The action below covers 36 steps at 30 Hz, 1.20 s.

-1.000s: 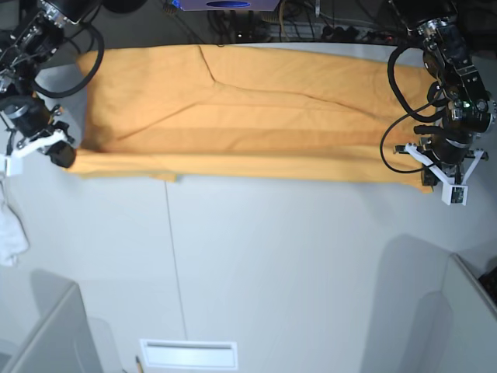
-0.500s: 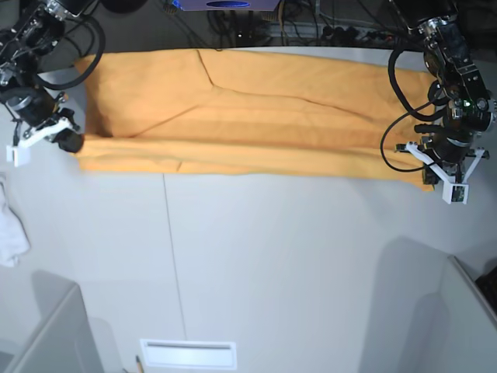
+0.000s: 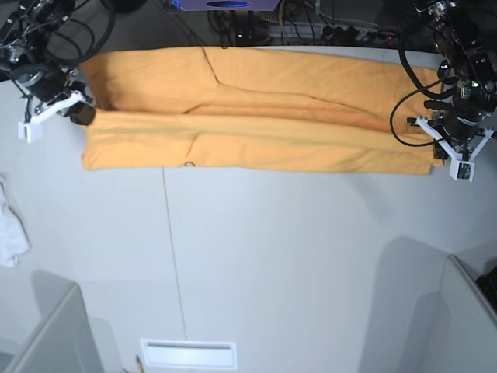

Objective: Fold the T-shirt properly
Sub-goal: 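Lower the hem onto the shirt and open both grippers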

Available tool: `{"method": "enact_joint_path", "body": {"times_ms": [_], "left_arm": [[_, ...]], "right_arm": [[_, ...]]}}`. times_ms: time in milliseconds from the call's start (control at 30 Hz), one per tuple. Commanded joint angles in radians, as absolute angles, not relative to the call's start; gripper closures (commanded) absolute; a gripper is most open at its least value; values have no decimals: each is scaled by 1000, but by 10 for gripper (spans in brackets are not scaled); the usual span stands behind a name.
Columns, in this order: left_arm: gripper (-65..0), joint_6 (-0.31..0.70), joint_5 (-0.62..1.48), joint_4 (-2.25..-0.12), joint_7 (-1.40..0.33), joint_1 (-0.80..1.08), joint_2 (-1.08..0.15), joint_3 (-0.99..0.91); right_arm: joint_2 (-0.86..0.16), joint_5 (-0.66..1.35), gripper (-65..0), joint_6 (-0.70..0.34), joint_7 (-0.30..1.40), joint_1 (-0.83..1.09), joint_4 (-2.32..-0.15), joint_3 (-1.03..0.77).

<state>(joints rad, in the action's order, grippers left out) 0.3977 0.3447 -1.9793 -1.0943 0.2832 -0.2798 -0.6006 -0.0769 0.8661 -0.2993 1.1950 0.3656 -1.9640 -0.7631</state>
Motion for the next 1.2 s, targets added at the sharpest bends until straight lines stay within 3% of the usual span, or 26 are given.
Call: {"method": "enact_joint_path", "body": {"times_ms": [0,600,700,767,900,967,1033,1167], "left_arm": [[0,400,340,-1992,-1081,288,-294,-607],[0,401,331,-1989,-1079,395,-300,-615],[0,401,331,-1988,-1079,395,-300,-615],[-81,401,331,-1991,-1079,401,-300,-616],[-290,401,332,-1989,-1079,403,-302,-664],[-360,406,340,-1994,-1079,403,-302,-711],[-395,406,343,-1997,-1079,403,-302,-750],[-380,406,476,-1995,-1079,403,-300,-806]], "right_arm": [[-90,878,0,-300,1175,367,-1971,-766],[-61,788,0,-300,1181,427,-1923,-705],[-67,788,-170,-300,1181,432,-1923,-707],[-67,788,-197,-300,1181,438,-1925,-708],[-68,788,-188,-300,1178,456,-1957,-708],[-68,791,-188,-303,1178,467,-1994,-708],[-65,792,-188,-305,1178,469,-2017,-708],[-62,794,-153,-315,1178,444,-2017,-696]]}}
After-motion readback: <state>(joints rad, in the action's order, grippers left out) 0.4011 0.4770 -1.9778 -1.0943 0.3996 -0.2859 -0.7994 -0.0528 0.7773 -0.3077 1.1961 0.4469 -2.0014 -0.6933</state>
